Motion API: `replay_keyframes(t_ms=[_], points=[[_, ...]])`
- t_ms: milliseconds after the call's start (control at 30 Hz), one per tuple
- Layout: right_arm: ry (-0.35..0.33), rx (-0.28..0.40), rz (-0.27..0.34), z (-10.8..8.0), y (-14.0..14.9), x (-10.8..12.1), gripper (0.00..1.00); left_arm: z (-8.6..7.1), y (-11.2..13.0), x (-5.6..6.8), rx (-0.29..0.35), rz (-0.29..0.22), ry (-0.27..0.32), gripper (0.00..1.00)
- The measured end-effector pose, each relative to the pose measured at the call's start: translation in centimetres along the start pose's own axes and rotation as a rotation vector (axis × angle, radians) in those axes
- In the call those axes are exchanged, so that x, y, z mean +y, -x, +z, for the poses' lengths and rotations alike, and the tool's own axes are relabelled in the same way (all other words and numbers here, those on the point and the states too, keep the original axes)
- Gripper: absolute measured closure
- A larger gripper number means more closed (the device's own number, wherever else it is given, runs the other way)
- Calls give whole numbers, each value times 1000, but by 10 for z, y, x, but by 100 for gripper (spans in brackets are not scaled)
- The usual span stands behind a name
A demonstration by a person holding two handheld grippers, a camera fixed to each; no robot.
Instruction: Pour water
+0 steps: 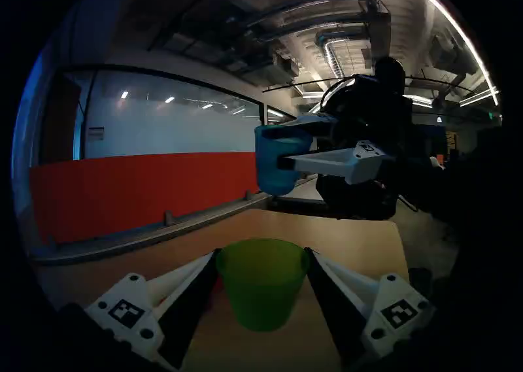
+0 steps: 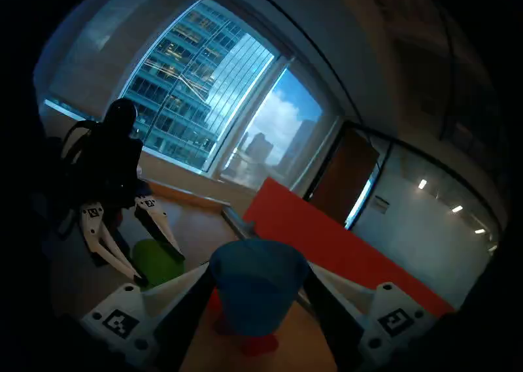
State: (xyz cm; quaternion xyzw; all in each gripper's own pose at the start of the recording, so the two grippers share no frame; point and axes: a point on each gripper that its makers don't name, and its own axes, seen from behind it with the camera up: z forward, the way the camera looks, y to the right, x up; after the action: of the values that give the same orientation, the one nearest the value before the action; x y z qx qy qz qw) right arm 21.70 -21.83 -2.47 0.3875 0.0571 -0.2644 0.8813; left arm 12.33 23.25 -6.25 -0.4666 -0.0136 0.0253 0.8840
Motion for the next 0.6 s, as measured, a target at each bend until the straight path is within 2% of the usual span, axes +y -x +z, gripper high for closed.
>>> replay_keyframes(t_ms=[600], points=[[10,26,-152,16,-33,20,8,-2,0,1,3,-15,-1,9]])
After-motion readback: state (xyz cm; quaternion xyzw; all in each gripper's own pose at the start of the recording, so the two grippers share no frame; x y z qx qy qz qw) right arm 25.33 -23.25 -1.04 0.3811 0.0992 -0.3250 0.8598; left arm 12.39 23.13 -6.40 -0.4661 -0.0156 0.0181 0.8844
